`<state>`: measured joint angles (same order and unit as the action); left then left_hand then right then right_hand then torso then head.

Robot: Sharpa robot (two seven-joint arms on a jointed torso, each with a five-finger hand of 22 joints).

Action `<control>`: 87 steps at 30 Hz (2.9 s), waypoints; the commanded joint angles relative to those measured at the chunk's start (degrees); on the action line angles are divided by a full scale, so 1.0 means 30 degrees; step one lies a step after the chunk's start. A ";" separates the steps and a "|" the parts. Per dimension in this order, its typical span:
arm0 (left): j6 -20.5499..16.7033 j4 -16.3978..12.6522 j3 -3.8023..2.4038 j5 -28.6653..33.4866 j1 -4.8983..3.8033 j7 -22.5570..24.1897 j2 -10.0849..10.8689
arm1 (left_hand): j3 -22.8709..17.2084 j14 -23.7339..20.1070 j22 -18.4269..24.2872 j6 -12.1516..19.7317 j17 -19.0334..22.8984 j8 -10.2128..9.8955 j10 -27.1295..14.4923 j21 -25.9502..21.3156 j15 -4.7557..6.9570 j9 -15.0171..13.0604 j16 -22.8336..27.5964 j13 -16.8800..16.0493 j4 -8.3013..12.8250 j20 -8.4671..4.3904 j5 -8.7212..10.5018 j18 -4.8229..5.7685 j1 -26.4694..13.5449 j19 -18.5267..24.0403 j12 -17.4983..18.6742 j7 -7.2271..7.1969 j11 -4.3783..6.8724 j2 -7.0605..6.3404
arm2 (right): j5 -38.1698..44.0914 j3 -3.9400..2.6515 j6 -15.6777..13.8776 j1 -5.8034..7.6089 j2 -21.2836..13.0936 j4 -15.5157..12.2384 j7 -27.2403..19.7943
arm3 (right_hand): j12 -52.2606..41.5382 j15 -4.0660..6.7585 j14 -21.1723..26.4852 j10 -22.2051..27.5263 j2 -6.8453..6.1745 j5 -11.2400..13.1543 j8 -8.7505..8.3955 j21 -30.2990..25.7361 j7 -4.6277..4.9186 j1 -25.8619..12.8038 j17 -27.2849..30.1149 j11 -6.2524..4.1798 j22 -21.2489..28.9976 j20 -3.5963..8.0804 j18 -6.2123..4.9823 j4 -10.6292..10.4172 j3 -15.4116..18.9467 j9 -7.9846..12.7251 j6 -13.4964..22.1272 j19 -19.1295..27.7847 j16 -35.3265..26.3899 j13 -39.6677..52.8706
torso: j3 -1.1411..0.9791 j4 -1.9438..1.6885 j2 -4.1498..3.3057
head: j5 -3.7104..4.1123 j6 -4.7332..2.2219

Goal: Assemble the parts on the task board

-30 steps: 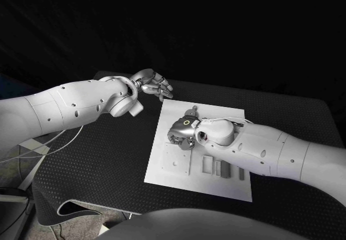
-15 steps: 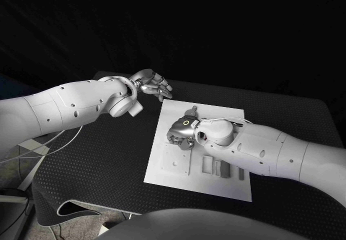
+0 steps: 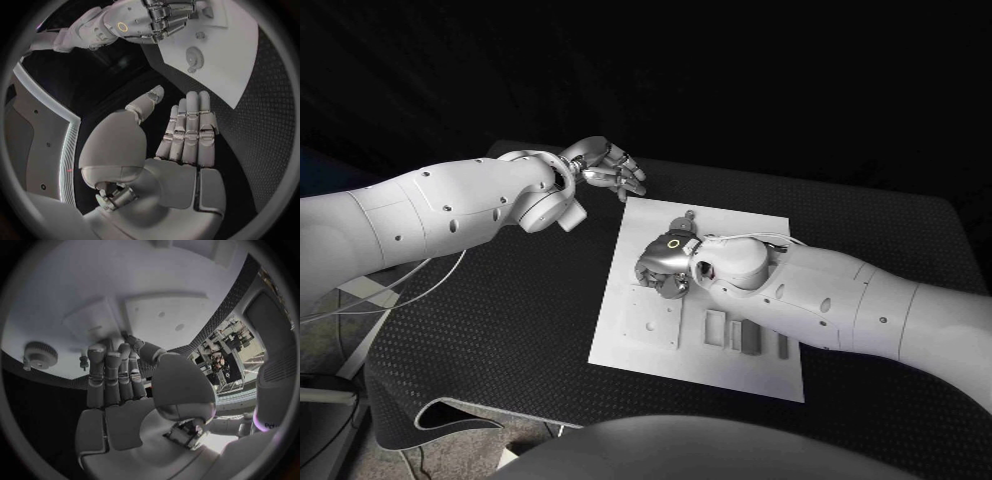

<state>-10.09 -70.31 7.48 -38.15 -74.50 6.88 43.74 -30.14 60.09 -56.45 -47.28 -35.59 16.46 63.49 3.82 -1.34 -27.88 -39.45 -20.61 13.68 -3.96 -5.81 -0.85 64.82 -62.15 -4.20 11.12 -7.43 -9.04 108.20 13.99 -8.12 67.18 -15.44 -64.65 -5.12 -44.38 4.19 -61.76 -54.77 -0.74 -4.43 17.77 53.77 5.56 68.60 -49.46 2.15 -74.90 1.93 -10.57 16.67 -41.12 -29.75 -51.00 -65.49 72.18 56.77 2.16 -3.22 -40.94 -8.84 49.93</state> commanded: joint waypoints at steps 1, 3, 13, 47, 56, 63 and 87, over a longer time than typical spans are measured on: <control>0.0232 -0.0034 -0.0007 -0.0030 -0.0038 0.0089 -0.0024 | 0.0066 0.0135 0.0030 0.0006 -0.0031 0.0094 0.0062 0.0056 -0.0061 0.0029 0.0099 -0.0033 -0.0048 -0.0043 0.0038 -0.0043 -0.0053 -0.0139 0.0020 -0.0034 -0.0013 0.0214 | 0.0161 0.0037 -0.0005 -0.0019 -0.0202 0.0278 0.1037 | -0.0060 -0.0051 -0.0007 0.0014 0.0071 0.0022 0.0132 0.0099 0.0820 -0.0168 0.0020 -0.0035 -0.0351 -0.0015 -0.1475 -0.0028 -0.0105 -0.0062 -0.0997 -0.0011 0.0065 -0.0106 | 0.0003 0.0017 0.0013 | 0.0001 0.0010; 0.0237 -0.0038 -0.0005 -0.0030 -0.0038 0.0074 -0.0013 | 0.0065 0.0137 0.0031 0.0007 -0.0035 0.0094 0.0061 0.0056 -0.0061 0.0030 0.0102 -0.0033 -0.0051 -0.0044 0.0037 -0.0044 -0.0052 -0.0139 0.0020 -0.0034 -0.0013 0.0218 | 0.0104 0.0037 -0.0219 -0.0019 -0.0237 0.0267 0.1025 | -0.0101 -0.0027 -0.0039 -0.0030 0.0110 0.0023 0.0152 0.0124 0.0796 -0.0222 0.0026 -0.0059 -0.0354 -0.0001 -0.1475 -0.0033 -0.0107 -0.0061 -0.1060 -0.0050 0.0087 -0.0140 | 0.0000 0.0011 0.0006 | 0.0010 -0.0001; 0.0248 -0.0062 0.0000 -0.0030 -0.0038 0.0038 0.0039 | 0.0056 0.0144 0.0038 0.0017 -0.0062 0.0093 0.0055 0.0055 -0.0060 0.0037 0.0123 -0.0037 -0.0074 -0.0045 0.0015 -0.0044 -0.0057 -0.0139 0.0026 -0.0031 -0.0014 0.0226 | -0.0068 0.0035 -0.0891 -0.0015 -0.0457 0.0122 0.0986 | -0.0157 0.0034 -0.0129 -0.0120 0.0189 0.0019 0.0195 0.0168 0.0735 -0.0335 0.0063 -0.0120 -0.0346 0.0050 -0.1475 -0.0033 -0.0138 -0.0055 -0.1211 -0.0140 0.0118 -0.0276 | 0.0007 0.0006 0.0007 | 0.0026 -0.0004; 0.0333 -0.0051 0.0009 -0.0036 -0.0038 -0.0068 0.0132 | 0.0049 0.0160 0.0058 0.0051 -0.0143 0.0092 0.0027 0.0055 -0.0063 0.0057 0.0190 -0.0046 -0.0140 -0.0046 -0.0026 -0.0042 -0.0083 -0.0138 0.0041 -0.0019 -0.0021 0.0209 | -0.0965 0.0031 -0.1913 0.0194 -0.1348 -0.1456 0.1116 | -0.0231 0.0138 -0.0288 -0.0327 0.0189 0.0021 0.0264 0.0245 0.0631 -0.0445 0.0144 -0.0224 -0.0344 0.0155 -0.1475 -0.0023 -0.0202 -0.0046 -0.1463 -0.0290 0.0136 -0.0582 | -0.0005 0.0005 0.0002 | 0.0108 -0.0146; 0.0333 -0.0040 0.0009 -0.0069 -0.0038 -0.0076 0.0130 | 0.0049 0.0162 0.0062 0.0059 -0.0159 0.0092 0.0019 0.0054 -0.0064 0.0061 0.0204 -0.0048 -0.0148 -0.0047 -0.0028 -0.0043 -0.0083 -0.0137 0.0045 -0.0017 -0.0022 0.0201 | -0.1068 0.0031 -0.1730 0.0196 -0.1495 -0.1541 0.1167 | -0.0236 0.0144 -0.0300 -0.0344 0.0184 0.0023 0.0266 0.0252 0.0626 -0.0460 0.0150 -0.0230 -0.0345 0.0163 -0.1475 -0.0025 -0.0202 -0.0044 -0.1478 -0.0301 0.0137 -0.0611 | -0.0001 -0.0006 -0.0002 | 0.0134 -0.0150; 0.0338 -0.0036 0.0009 -0.0071 -0.0038 -0.0076 0.0117 | 0.0046 0.0164 0.0065 0.0063 -0.0172 0.0093 0.0015 0.0055 -0.0065 0.0064 0.0215 -0.0049 -0.0152 -0.0048 -0.0029 -0.0044 -0.0079 -0.0137 0.0047 -0.0016 -0.0023 0.0196 | -0.1853 0.0033 -0.2067 0.0196 -0.1442 -0.1519 0.0948 | -0.0242 0.0125 -0.0315 -0.0374 -0.0004 0.0021 0.0076 0.0234 0.0695 -0.0443 0.0198 -0.0193 -0.0327 0.0202 -0.1475 -0.0008 -0.0235 0.0039 -0.1189 -0.0308 0.0108 -0.0795 | 0.0003 0.0018 -0.0002 | 0.0134 -0.0142; 0.0399 0.0021 0.0013 -0.0072 -0.0038 -0.0085 0.0055 | 0.0041 0.0176 0.0073 0.0069 -0.0218 0.0101 0.0011 0.0057 -0.0065 0.0071 0.0250 -0.0057 -0.0179 -0.0047 -0.0032 -0.0044 -0.0078 -0.0138 0.0046 -0.0013 -0.0023 0.0202 | -0.1410 0.0037 -0.1393 0.0379 -0.1268 -0.1336 -0.0860 | -0.1176 -0.0041 0.0763 0.0782 -0.2423 0.0320 -0.1203 -0.0026 -0.0399 0.1699 0.0238 -0.0075 -0.0367 -0.0168 -0.1475 0.0059 0.0441 0.0785 0.2667 0.0598 0.0402 -0.1283 | 0.0017 -0.0058 -0.0014 | 0.0085 -0.0121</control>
<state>-9.66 -70.25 7.55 -38.26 -74.51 6.31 44.01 -30.01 60.19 -56.33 -47.28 -36.17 16.46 63.50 3.82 -1.64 -27.73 -39.00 -20.71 13.56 -3.96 -5.81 -0.85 64.60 -62.15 -4.20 11.12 -7.43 -8.82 104.08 14.11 -11.82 68.29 -19.27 -68.50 -4.25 -47.72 4.07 -59.82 -52.81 -8.00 -3.72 13.84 53.78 4.73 73.32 -48.69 2.03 -74.95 1.52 -11.96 16.85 -40.15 -27.33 -42.79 -64.06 73.21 52.89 2.20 -3.30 -40.94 -8.54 49.56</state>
